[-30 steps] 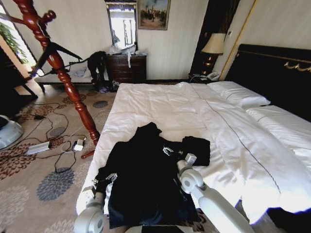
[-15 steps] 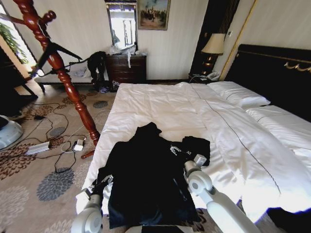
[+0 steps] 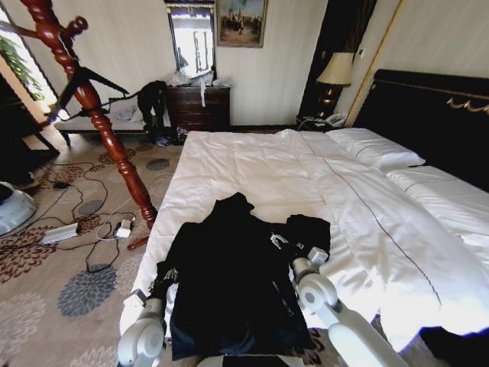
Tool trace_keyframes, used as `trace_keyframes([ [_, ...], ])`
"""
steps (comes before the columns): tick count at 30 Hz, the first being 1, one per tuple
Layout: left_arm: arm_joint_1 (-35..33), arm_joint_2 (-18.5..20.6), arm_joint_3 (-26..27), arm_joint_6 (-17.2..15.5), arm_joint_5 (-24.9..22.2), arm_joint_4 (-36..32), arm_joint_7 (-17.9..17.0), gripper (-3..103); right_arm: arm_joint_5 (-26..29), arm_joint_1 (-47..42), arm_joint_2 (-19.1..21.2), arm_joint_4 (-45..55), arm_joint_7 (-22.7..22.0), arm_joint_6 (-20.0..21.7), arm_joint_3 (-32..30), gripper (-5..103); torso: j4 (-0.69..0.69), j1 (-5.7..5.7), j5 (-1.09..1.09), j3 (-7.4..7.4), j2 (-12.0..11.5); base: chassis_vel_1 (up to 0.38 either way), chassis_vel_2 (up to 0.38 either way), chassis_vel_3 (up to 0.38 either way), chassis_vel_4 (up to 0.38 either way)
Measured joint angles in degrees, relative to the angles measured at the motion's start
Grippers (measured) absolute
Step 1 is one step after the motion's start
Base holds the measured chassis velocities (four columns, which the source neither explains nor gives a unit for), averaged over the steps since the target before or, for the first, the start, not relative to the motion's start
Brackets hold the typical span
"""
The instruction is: Pick up the clothes from the bed and hang them on the clothes hanger.
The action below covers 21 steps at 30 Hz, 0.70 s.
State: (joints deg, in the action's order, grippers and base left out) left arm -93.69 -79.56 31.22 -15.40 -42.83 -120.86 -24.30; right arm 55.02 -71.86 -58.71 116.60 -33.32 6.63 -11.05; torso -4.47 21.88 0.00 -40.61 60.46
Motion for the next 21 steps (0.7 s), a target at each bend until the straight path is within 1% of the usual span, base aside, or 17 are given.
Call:
trace_keyframes([
  [1,0.2,-0.01,0.12,0.0,-0.42,0.01,-0.09,39,0.0,-0.36,0.08,0.22,-0.04,0.01,-0.32,100,0.0,0.0,0.0,0.0,0.0,0.0,0.0,0.0,0.0],
  [2,0.2,-0.01,0.12,0.0,-0.42,0.01,-0.09,39,0.0,-0.36,0.08,0.22,-0.04,0.01,-0.32,100,0.0,0.0,0.0,0.0,0.0,0.0,0.0,0.0,0.0],
  [5,0.86,0.07,1.09,0.0,-1.68,-0.65,-0.21,23,0.0,-1.09,0.15,0.72,-0.22,0.05,-0.94,100,0.0,0.0,0.0,0.0,0.0,0.0,0.0,0.0,0.0],
  [7,1.13,0.2,1.59,0.0,-2.05,-0.97,-0.22,23,0.01,-1.24,0.16,0.81,-0.29,0.07,-1.04,100,0.0,0.0,-0.01,0.0,0.0,0.0,0.0,0.0,0.0],
  [11,3.52,1.74,6.9,0.05,-5.15,-2.69,-0.93,3,0.02,-2.02,0.23,1.55,-0.49,0.14,-1.58,100,0.0,0.0,0.0,0.0,0.0,0.0,0.0,0.0,0.0],
  [12,4.23,2.29,8.73,0.05,-5.92,-2.88,-1.21,3,0.02,-2.24,0.24,1.76,-0.51,0.14,-1.75,100,0.0,0.0,0.0,0.0,0.0,0.0,0.0,0.0,0.0],
  [13,4.23,2.29,8.73,0.05,-5.92,-2.88,-1.21,3,0.02,-2.24,0.24,1.76,-0.51,0.14,-1.75,100,0.0,0.0,0.0,0.0,0.0,0.0,0.0,0.0,0.0],
  [14,5.19,3.1,11.43,0.12,-6.24,-2.65,-1.36,0,0.02,-2.57,0.26,2.06,-0.51,0.15,-1.95,100,0.0,0.0,0.0,0.0,0.0,0.0,0.0,0.0,0.0],
  [15,5.19,3.1,11.43,0.12,-6.24,-2.65,-1.36,0,0.02,-2.57,0.26,2.06,-0.51,0.15,-1.95,100,0.0,0.0,0.0,0.0,0.0,0.0,0.0,0.0,0.0],
  [16,5.82,3.69,13.05,0.2,-6.09,-2.0,-1.41,0,0.02,-2.82,0.27,2.25,-0.52,0.15,-2.06,100,0.0,0.0,0.01,0.0,0.0,0.0,0.0,0.0,0.0],
  [18,7.48,5.65,16.32,0.29,-5.2,0.69,-1.39,0,0.0,-3.32,0.34,2.82,-0.52,0.15,-2.22,100,0.0,0.0,-0.02,0.0,0.0,0.0,0.0,0.0,0.0],
  [20,7.9,6.18,16.92,0.31,-4.76,1.43,-1.31,0,-0.01,-3.43,0.35,2.94,-0.53,0.16,-2.27,100,0.01,0.0,-0.02,0.0,0.0,0.0,0.0,0.0,0.0],
  [21,8.72,7.28,17.84,0.38,-3.54,3.01,-0.94,0,-0.03,-3.69,0.36,3.24,-0.52,0.16,-2.37,100,0.01,0.0,-0.01,0.0,0.0,0.0,0.0,0.0,0.0],
])
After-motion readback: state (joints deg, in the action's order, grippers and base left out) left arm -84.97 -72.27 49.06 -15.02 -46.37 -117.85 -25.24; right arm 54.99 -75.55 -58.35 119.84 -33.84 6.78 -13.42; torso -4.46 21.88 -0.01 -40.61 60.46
